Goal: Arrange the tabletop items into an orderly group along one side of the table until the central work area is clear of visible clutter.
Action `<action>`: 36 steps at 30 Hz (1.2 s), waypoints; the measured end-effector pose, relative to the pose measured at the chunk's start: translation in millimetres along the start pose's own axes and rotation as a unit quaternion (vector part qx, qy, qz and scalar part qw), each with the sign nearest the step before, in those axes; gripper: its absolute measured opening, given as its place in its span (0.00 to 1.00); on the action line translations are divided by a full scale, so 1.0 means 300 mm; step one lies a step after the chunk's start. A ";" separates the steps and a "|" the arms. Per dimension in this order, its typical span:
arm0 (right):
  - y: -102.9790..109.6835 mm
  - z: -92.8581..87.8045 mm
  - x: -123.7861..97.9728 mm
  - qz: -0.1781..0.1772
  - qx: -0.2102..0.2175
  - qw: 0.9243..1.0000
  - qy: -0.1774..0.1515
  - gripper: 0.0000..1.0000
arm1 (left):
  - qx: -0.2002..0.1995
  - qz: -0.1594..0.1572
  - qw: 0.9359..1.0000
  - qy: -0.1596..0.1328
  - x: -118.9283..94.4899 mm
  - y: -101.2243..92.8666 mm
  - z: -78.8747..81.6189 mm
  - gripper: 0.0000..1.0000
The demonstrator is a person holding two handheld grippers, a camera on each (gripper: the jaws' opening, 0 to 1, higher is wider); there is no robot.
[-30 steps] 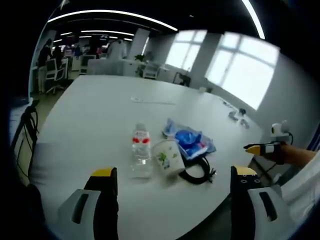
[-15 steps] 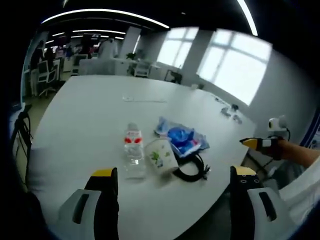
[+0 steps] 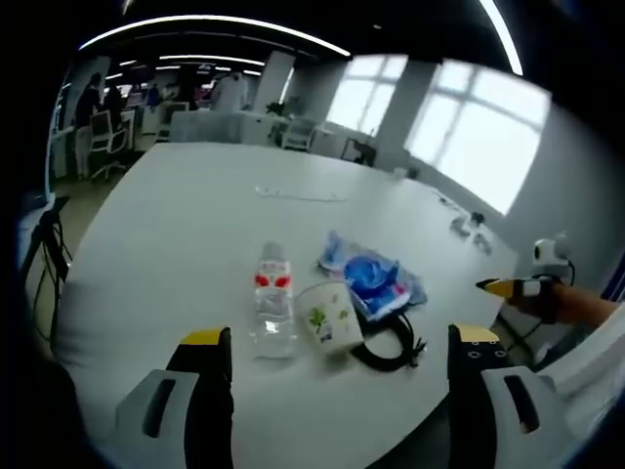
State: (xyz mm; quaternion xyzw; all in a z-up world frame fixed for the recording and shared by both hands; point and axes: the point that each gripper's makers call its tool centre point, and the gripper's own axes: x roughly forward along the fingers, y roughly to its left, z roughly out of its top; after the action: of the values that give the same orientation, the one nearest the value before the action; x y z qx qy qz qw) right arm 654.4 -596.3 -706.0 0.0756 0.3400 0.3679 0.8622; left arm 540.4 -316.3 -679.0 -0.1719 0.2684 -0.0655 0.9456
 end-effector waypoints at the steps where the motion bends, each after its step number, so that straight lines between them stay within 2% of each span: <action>1: 0.001 0.002 0.005 0.002 0.002 1.000 -0.001 0.68 | 0.000 0.002 1.000 0.003 0.005 0.006 0.000 0.88; 9: -0.009 -0.033 0.022 0.013 0.008 1.000 0.015 0.67 | -0.005 0.017 1.000 0.012 0.025 0.031 0.005 0.87; 20: -0.056 -0.039 -0.008 0.006 0.038 0.999 0.002 0.65 | -0.009 0.020 1.000 0.020 0.058 0.046 0.009 0.85; 28: -0.054 -0.067 -0.017 0.004 0.042 0.999 0.008 0.64 | -0.017 0.030 0.999 0.021 0.098 0.098 0.033 0.83; 36: -0.082 -0.091 -0.051 -0.008 0.054 0.998 0.010 0.63 | -0.014 0.040 0.998 0.041 0.145 0.123 0.014 0.80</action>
State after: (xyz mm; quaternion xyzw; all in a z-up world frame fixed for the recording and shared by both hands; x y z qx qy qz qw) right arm 643.5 -627.9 -727.9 0.1161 0.3686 0.3428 0.8562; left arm 580.7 -290.3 -710.2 -0.1714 0.3146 -0.0306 0.9331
